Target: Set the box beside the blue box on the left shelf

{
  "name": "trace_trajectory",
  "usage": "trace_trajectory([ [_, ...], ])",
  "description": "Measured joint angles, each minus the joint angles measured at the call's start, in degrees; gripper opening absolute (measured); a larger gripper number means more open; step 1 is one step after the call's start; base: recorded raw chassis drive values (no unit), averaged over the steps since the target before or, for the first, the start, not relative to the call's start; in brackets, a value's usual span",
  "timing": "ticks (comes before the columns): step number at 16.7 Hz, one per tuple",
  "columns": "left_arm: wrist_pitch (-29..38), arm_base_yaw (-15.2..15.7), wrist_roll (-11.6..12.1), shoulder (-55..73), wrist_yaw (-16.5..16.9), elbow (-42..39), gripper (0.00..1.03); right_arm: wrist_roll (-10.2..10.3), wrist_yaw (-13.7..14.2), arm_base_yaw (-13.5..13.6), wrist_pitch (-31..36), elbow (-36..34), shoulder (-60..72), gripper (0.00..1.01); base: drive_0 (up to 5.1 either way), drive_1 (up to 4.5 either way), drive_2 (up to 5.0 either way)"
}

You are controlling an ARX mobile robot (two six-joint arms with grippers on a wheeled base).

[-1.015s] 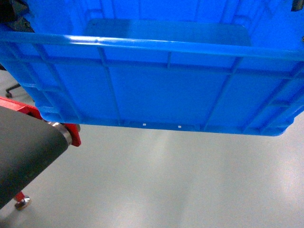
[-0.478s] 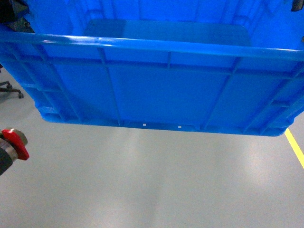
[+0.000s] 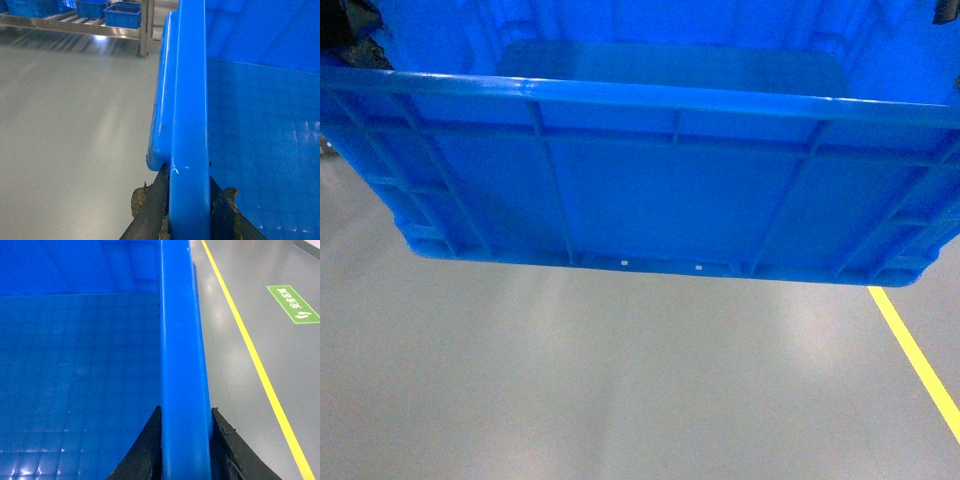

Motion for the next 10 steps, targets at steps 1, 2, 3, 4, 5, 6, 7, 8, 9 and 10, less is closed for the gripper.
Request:
trace_trajectory([
  [1, -0.13, -0.07, -0.02, 0.00, 0.04, 0.00, 0.09, 0.00, 0.15, 0.00, -0.15, -0.07, 0.00, 0.19, -0.1, 3.93, -4.1],
  [2, -0.31, -0.13, 0.00, -0.26, -0.07, -0.04, 0.09, 0.00, 0.17, 0.00, -0.20, -0.17, -0.15, 0.19, 0.1, 4.14, -4.0],
  [3, -0.15, -0.11, 0.02, -0.44, -0.07, -0.07, 0.09, 0.00, 0.13, 0.00, 0.13, -0.17, -0.31, 0.19, 0.1, 4.14, -4.0],
  [4, 0.00, -0.11, 0.02, -0.44, -0.07, -0.07, 0.09, 0.00, 0.15, 0.00, 0.24, -0.17, -0.33, 0.19, 0.0, 4.11, -4.0],
  [5, -0.24, -0.11, 0.02, -0.44, -0.11, -0.09, 0.09, 0.00, 0.13, 0.00, 0.04, -0.17, -0.33, 0.19, 0.0, 4.12, -4.1],
  [6, -0.17, -0.11, 0.00, -0.44, -0.07, -0.09, 0.09, 0.00, 0.15, 0.00, 0.09, -0.17, -0.33, 0.19, 0.0, 4.14, -4.1],
  [7, -0.22, -0.11, 0.00, -0.44, -0.09, -0.09, 0.09, 0.00, 0.15, 0.00, 0.09, -0.17, -0.33, 0.19, -0.1, 4.08, -4.2],
  [8, -0.26, -0.11, 0.02, -0.44, -0.11, -0.11, 0.09, 0.00, 0.11, 0.00, 0.07, -0.20, -0.33, 0.19, -0.1, 4.13, -4.3],
  [9, -0.22, -0.11, -0.02, -0.44, -0.09, -0.09, 0.09, -0.02, 0.13, 0.00, 0.11, -0.20, -0.37, 0.19, 0.0, 4.15, -4.2],
  [10, -0.09, -0.11, -0.02, -0.44, -0.11, -0.11, 0.09, -0.09, 0.13, 0.00, 0.22, -0.20, -0.37, 0.19, 0.0, 4.22, -4.2],
])
